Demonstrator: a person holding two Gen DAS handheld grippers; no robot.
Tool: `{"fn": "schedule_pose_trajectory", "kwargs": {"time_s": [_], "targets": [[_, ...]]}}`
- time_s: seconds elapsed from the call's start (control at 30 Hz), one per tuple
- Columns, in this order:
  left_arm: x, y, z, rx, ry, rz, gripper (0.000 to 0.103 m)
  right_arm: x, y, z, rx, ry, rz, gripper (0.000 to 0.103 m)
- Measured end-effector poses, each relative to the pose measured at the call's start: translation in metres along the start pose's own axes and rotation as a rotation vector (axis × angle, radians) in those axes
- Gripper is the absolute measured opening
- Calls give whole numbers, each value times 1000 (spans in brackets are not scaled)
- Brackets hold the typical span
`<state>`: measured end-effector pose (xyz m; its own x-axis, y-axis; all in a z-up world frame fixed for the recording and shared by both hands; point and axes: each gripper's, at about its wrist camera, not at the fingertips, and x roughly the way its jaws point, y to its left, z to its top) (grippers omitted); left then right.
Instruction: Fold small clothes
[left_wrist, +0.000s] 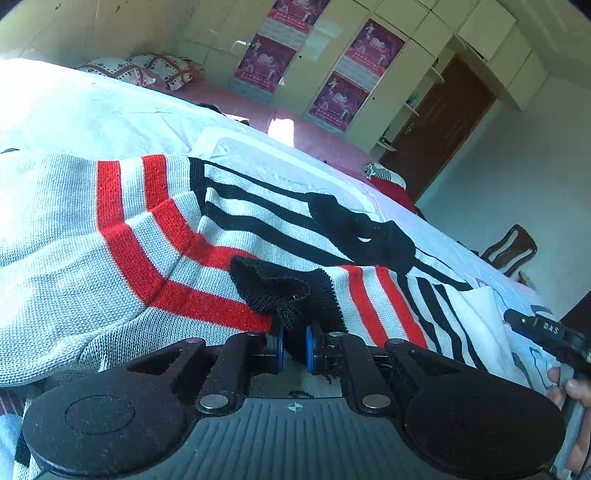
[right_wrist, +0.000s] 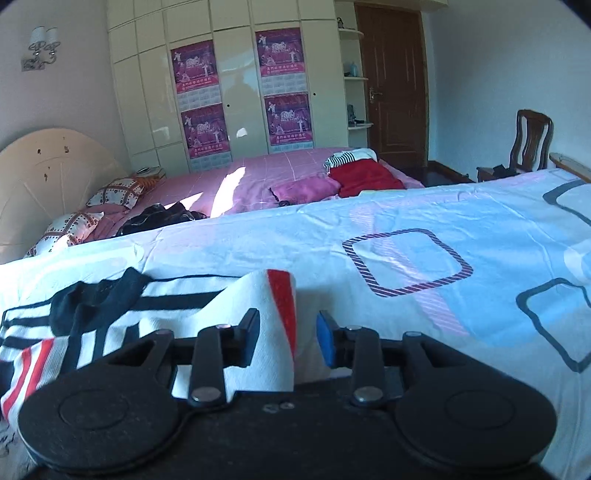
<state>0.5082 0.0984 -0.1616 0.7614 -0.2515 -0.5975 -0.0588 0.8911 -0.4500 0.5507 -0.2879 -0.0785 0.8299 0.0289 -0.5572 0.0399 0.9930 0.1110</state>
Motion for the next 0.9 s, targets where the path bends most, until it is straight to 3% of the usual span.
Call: {"fn": "schedule_pose_trajectory", "kwargs": {"time_s": [0.1,0.13,0.2,0.27,0.3,0.37,0.4,0.43,0.47,0.53,0.6,0.67,0.73,0.77,0.8,0.83,0.9], "targets": [[-5,-5,-2,14,-50,22,10,28,-3,3,-9,53,1,18],[-11,-7,-4,23,-83,24,10,38,-2,0,-52,88,-49,7],[-15,-7,-7,39,-101,65,10,44,-6,-7,-94,107,-134,6],[-9,-1,-9,37,-63,65,10,39,-15,-9,-69,104,-111,1],[-11,2,-7,27,-62,54,10,34,-17,-9,-63,103,-104,1],[-17,5,-1,17,-59,60,22,18,-20,-7,-50,53,-75,26],[-23,7,1,10,-80,80,29,10,-19,-7,-52,22,-52,31],[-31,8,2,4,-119,104,51,6,-19,-6,-53,7,-33,38],[-40,8,5,5,-173,130,62,5,-20,-4,-44,4,-1,41],[-45,5,15,20,-223,124,62,8,-24,2,-6,3,46,39],[-34,-1,29,46,-203,84,62,18,-27,9,29,8,80,39],[-8,-8,38,92,-117,158,62,32,-29,16,64,30,107,39],[10,-4,39,67,-77,209,61,47,-32,18,101,78,144,43],[13,-2,38,55,-76,203,61,53,-32,18,109,109,171,42],[15,-1,36,61,-83,212,61,55,-32,17,109,115,194,32],[17,-3,33,87,-88,221,61,54,-32,16,95,109,212,9],[19,-8,25,141,-108,249,61,52,-35,15,86,97,165,8]]}}
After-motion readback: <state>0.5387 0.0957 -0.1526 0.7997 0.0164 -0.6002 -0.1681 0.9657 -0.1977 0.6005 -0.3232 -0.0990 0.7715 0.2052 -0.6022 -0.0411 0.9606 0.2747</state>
